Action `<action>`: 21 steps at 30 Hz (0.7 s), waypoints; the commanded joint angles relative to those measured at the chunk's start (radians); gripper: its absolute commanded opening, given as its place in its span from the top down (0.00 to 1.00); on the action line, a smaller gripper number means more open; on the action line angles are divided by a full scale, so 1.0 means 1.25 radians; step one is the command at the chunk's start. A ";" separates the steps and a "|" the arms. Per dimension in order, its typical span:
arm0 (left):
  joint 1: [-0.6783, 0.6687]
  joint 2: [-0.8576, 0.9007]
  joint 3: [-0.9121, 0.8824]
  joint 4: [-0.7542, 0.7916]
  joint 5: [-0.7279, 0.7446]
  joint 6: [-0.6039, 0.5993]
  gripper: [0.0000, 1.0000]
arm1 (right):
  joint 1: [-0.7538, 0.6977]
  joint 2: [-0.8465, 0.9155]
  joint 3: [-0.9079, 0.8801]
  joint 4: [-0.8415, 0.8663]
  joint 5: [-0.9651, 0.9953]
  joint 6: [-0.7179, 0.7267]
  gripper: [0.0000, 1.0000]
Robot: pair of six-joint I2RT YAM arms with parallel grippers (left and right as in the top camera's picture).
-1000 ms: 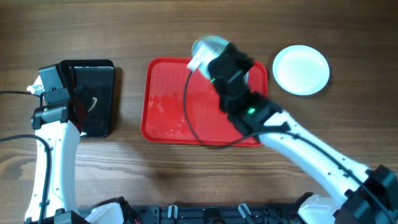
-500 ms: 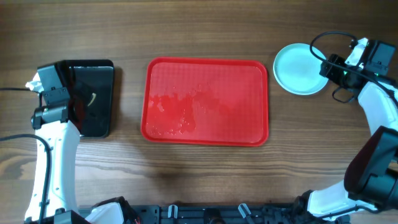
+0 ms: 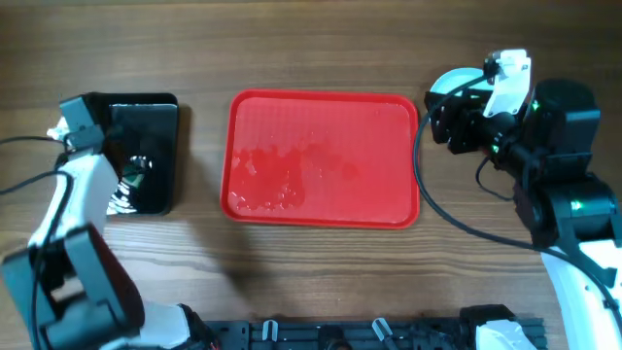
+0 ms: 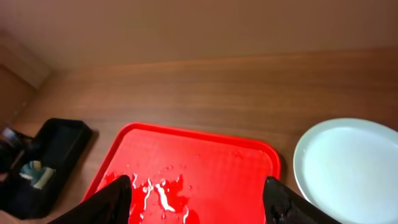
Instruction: Clean dirty plates on tray and stack at the side
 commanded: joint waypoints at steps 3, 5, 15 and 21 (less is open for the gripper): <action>0.000 -0.349 0.002 -0.026 0.192 0.004 0.00 | 0.004 -0.114 0.002 -0.039 0.006 0.009 0.32; 0.000 -0.461 0.002 -0.114 0.241 0.004 0.00 | 0.004 -0.204 0.002 -0.070 0.006 -0.011 0.33; 0.000 -0.507 0.002 -0.247 0.240 0.004 0.00 | 0.004 -0.375 -0.005 -0.468 0.058 0.126 0.00; 0.000 -0.507 0.002 -0.247 0.240 0.004 0.00 | 0.012 -0.437 -0.104 -0.330 0.108 0.067 0.00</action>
